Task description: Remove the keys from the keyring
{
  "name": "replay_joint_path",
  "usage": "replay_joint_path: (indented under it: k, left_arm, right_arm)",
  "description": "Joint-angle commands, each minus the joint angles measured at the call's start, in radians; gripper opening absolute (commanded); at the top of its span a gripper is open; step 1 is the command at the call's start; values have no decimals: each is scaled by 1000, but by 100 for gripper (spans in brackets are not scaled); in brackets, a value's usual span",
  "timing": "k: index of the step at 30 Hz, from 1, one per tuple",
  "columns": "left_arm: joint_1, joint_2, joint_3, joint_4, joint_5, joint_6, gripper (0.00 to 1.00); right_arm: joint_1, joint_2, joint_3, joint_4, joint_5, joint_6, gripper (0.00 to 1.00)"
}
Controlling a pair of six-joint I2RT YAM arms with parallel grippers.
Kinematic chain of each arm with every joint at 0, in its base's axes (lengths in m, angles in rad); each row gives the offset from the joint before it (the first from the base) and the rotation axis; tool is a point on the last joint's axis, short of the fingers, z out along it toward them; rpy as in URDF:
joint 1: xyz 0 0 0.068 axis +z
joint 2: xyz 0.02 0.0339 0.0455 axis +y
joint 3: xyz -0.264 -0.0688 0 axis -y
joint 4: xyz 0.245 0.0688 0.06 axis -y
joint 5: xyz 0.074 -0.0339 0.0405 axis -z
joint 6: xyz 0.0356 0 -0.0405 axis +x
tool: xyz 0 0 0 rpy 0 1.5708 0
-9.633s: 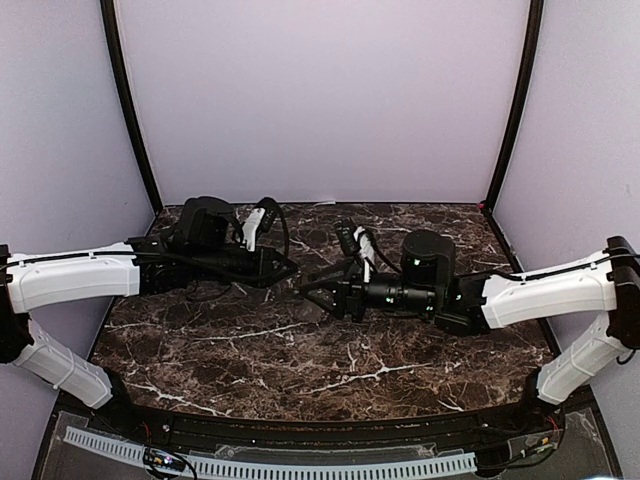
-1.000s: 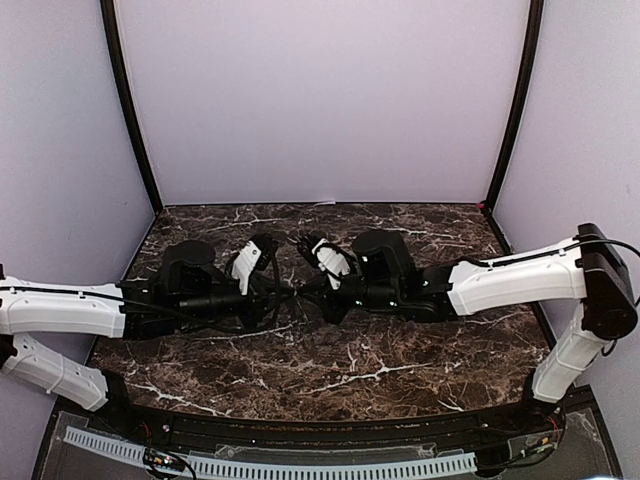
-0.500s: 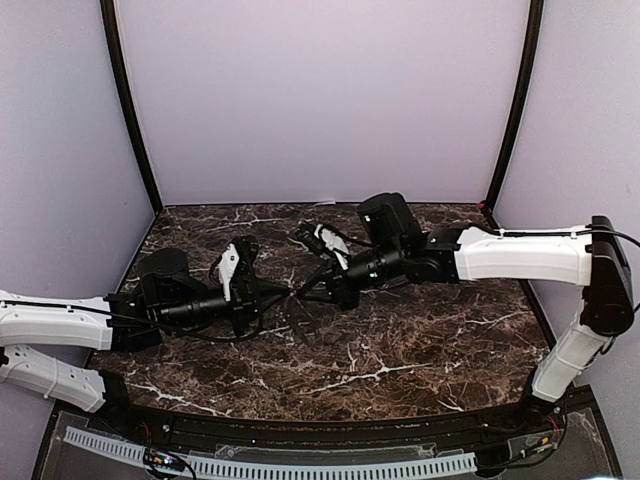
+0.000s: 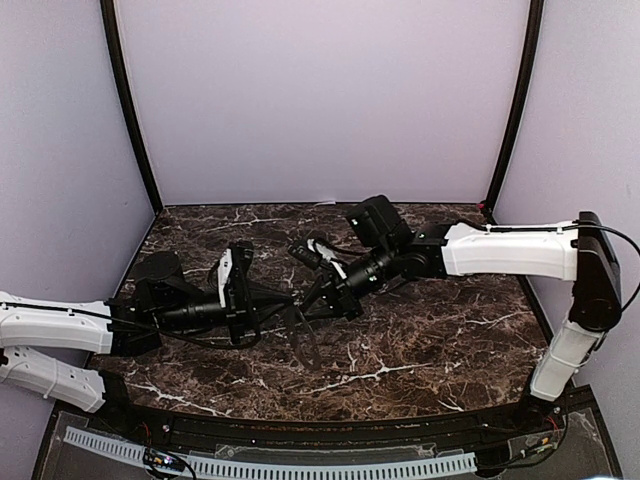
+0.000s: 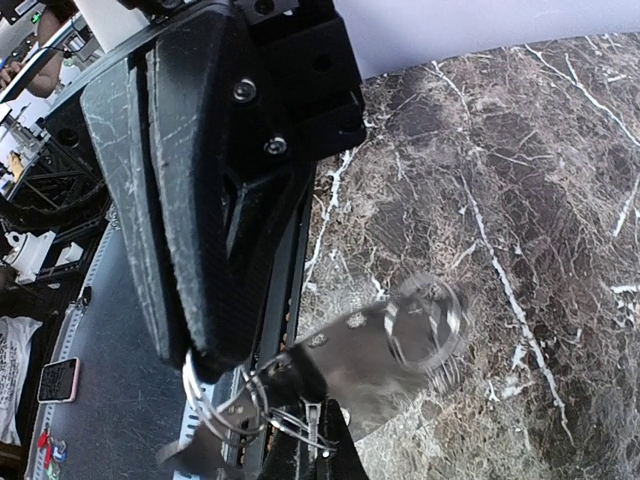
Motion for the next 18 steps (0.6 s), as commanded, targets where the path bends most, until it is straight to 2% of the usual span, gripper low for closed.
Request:
replay_joint_path:
  k: [1, 7, 10, 13, 18]
  left_arm:
    - [-2, 7, -18, 177, 85, -54, 0]
    - [-2, 71, -16, 263, 136, -89, 0]
    - [-1, 66, -11, 265, 128, -81, 0]
    - [-1, 49, -11, 249, 114, -70, 0]
    - [2, 36, -6, 242, 123, -77, 0]
  right_arm:
    - [9, -18, -33, 88, -48, 32, 0]
    - [24, -43, -64, 169, -127, 52, 0]
    - [25, -85, -96, 190, -89, 53, 1]
    - [8, -164, -177, 227, 10, 64, 20]
    - [-53, -290, -346, 366, 91, 119, 44]
